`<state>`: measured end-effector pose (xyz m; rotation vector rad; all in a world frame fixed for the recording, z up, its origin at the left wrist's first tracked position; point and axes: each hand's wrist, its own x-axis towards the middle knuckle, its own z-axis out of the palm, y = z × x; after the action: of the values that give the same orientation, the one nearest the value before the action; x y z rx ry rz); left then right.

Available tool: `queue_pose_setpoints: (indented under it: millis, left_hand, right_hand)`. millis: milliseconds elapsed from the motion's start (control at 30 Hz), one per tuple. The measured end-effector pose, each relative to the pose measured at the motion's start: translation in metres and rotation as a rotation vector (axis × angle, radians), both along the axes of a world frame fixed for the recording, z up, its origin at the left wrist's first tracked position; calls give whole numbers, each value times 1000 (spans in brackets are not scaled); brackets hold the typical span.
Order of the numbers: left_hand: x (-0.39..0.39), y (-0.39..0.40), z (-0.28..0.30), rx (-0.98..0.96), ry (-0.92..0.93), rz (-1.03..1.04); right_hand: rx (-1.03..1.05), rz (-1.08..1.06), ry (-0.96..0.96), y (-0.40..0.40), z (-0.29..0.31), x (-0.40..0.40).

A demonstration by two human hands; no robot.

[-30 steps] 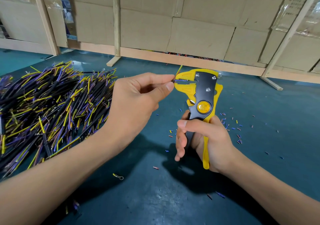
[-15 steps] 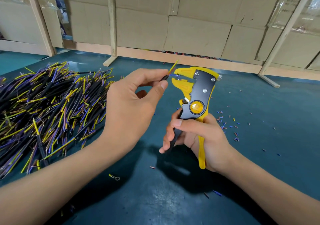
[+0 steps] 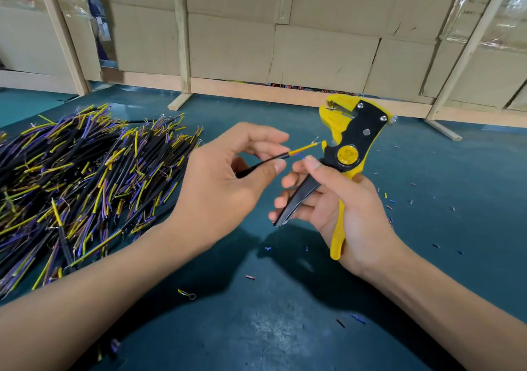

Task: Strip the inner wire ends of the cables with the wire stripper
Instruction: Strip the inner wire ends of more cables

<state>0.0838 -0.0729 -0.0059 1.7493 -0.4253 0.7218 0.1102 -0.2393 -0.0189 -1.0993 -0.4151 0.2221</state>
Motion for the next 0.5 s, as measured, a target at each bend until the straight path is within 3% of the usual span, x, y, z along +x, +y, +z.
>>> queue_pose_setpoints:
  millis: [500]
  left_hand:
    - [2, 3, -2, 50, 62, -86]
  right_hand:
    - [33, -54, 30, 3, -2, 2]
